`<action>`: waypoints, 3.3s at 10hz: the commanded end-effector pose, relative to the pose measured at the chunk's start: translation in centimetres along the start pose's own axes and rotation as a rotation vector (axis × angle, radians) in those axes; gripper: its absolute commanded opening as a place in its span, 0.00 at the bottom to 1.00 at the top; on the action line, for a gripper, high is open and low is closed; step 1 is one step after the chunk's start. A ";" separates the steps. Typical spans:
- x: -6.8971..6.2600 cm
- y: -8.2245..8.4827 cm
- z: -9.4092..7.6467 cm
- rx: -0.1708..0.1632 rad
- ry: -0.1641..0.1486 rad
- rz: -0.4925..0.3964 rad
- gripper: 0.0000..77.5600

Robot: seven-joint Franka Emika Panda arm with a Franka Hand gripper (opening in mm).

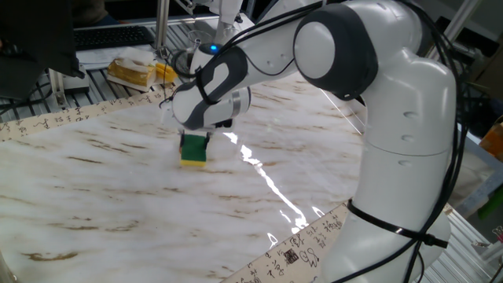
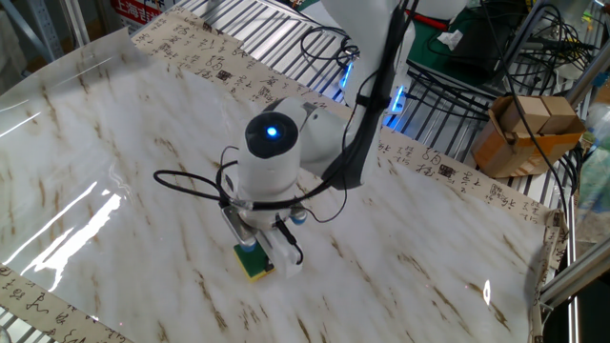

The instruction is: Clean the tabletop with a sponge

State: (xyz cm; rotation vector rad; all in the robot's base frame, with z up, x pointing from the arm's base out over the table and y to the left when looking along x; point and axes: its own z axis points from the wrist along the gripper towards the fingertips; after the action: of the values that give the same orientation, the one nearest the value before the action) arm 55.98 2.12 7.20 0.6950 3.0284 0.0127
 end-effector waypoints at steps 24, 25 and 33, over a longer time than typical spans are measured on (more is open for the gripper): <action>1.3 5.9 0.8 0.048 -0.059 0.101 0.01; 1.3 5.9 0.7 0.051 -0.058 0.098 0.01; -0.4 2.0 -0.5 0.076 -0.034 0.002 0.01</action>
State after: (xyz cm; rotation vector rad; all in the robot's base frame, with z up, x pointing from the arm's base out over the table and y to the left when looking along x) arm 57.21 6.32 6.95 0.7521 2.9786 -0.1020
